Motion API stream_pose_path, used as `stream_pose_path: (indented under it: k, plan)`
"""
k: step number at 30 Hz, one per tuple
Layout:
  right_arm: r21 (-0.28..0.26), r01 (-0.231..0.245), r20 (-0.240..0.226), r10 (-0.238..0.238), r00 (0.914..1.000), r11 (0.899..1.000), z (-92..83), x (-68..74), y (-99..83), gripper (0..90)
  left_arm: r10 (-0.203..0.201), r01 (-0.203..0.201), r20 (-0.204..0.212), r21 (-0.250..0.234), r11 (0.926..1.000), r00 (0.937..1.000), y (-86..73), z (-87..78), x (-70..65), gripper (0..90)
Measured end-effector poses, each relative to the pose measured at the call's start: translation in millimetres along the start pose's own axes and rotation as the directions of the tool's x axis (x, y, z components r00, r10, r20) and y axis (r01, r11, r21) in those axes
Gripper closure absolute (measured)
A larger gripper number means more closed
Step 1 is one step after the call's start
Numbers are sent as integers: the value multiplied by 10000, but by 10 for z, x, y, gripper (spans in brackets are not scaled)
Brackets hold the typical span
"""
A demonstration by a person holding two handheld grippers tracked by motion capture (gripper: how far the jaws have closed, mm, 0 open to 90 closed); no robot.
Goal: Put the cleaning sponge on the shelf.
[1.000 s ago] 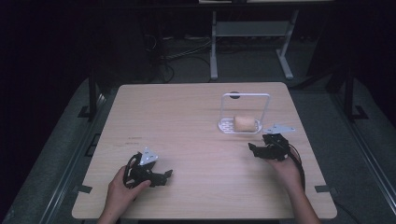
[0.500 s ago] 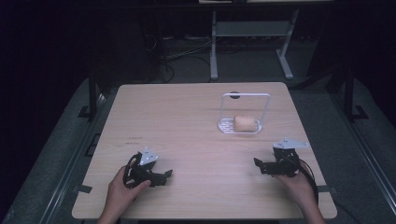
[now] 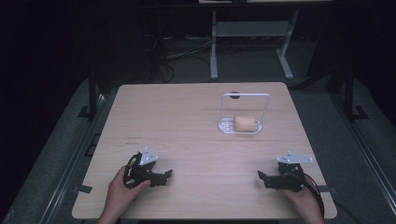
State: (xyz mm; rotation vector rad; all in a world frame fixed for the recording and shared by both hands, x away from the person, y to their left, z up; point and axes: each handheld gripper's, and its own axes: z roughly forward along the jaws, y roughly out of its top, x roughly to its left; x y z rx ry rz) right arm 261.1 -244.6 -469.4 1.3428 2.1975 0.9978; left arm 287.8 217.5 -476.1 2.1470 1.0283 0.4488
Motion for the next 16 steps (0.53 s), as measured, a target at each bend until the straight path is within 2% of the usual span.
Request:
stream_pose_path:
  k: [5,8,16]
  plan:
    - [216,39,219,-44,9997,9998,40,21,-67,87,2,-2,-1,0,10000,10000,0,0,0,129]
    - [385,13,151,-18,9999,9993,63,34,-92,86,-3,3,0,-3,10000,10000,0,0,0,129]
    - [326,92,89,-95,9999,9994,76,30,-103,82,-9,9,1,-1,10000,10000,0,0,-1,129]
